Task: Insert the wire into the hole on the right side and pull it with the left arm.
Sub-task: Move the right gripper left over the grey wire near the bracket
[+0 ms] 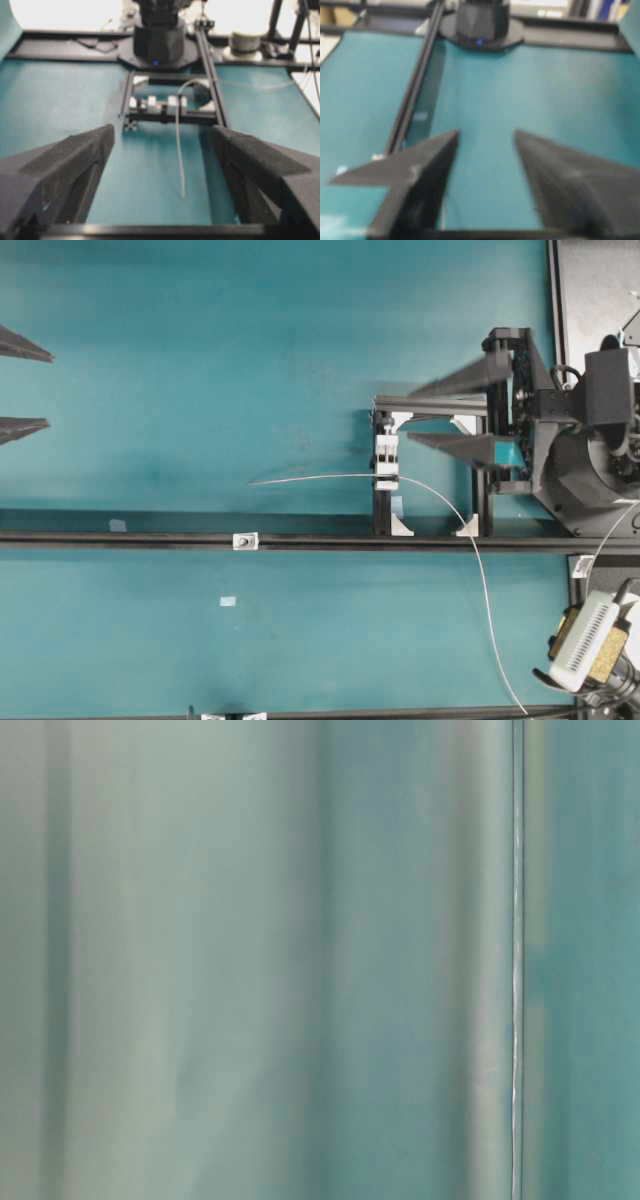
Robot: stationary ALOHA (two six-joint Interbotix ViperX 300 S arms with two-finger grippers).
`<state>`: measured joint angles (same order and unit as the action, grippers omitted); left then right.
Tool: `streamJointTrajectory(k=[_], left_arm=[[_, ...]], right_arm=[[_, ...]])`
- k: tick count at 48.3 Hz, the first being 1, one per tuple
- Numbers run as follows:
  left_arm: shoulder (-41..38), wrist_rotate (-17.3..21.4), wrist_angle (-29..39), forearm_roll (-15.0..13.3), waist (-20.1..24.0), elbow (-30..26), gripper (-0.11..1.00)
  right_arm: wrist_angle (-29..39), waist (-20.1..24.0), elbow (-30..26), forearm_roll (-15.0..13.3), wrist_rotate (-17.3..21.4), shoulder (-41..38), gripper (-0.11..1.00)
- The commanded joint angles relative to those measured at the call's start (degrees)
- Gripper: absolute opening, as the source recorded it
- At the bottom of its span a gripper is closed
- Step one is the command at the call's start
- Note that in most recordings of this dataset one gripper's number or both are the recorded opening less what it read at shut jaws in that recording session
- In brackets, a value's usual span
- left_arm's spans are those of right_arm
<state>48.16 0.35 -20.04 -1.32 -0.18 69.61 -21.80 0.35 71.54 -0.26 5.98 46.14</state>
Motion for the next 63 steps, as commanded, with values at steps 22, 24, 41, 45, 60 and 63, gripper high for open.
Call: streamJointTrajectory(k=[22,24,41,45,60,63], left_arm=[[-12.30,0.09,-0.62,-0.18,-0.26,-3.34,0.80],[-13.71,0.18,-0.62,-0.18,-0.26,-3.78,0.80],[-25.05,0.35,-0.62,-0.09,-0.26,-7.29,0.80],[-26.72,1.23,-0.70,-0.18,-0.26,-7.91,0.80],[-30.67,4.66,-0.70,-0.18,-0.26,-9.49,0.80],[-31.38,4.57,-0.70,-0.18,-0.26,-9.84,0.80]], right_arm=[[-0.70,0.09,-2.02,0.09,0.88,-8.96,0.89],[-0.70,0.09,-2.20,0.09,1.23,-10.11,0.89],[-0.62,0.70,-4.75,0.00,2.55,-19.34,0.89],[-0.53,1.23,-5.71,-0.18,2.37,-21.18,0.89],[-0.35,2.46,-8.70,-0.26,2.55,-28.30,0.89],[-0.26,2.46,-9.23,-0.26,2.55,-29.53,0.89]])
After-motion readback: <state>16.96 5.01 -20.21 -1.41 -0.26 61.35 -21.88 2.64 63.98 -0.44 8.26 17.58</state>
